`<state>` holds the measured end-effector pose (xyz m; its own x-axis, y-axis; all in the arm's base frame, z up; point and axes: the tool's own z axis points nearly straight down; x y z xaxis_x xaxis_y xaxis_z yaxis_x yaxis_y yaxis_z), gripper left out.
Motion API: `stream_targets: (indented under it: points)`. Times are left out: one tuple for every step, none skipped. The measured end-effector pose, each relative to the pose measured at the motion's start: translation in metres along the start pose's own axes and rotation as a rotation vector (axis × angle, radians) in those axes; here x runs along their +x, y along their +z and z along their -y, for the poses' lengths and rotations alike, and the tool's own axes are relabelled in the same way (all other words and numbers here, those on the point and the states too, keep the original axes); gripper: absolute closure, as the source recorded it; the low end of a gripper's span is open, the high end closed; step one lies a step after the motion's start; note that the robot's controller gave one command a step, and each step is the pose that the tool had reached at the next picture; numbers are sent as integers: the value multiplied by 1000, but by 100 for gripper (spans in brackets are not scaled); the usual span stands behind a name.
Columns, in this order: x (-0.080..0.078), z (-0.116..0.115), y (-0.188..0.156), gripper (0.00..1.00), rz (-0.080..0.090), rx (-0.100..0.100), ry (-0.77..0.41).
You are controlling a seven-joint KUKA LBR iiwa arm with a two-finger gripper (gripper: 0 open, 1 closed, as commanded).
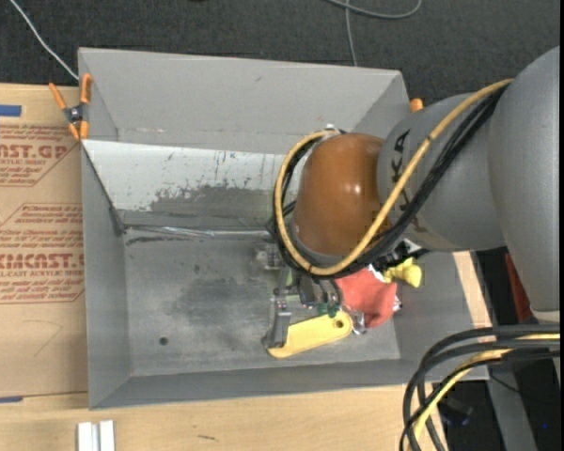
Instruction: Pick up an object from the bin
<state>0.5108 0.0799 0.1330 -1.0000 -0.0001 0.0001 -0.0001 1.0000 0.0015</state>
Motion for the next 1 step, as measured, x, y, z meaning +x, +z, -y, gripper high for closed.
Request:
stream_targets:
  points:
    - [0, 0, 0, 0, 0, 0, 0]
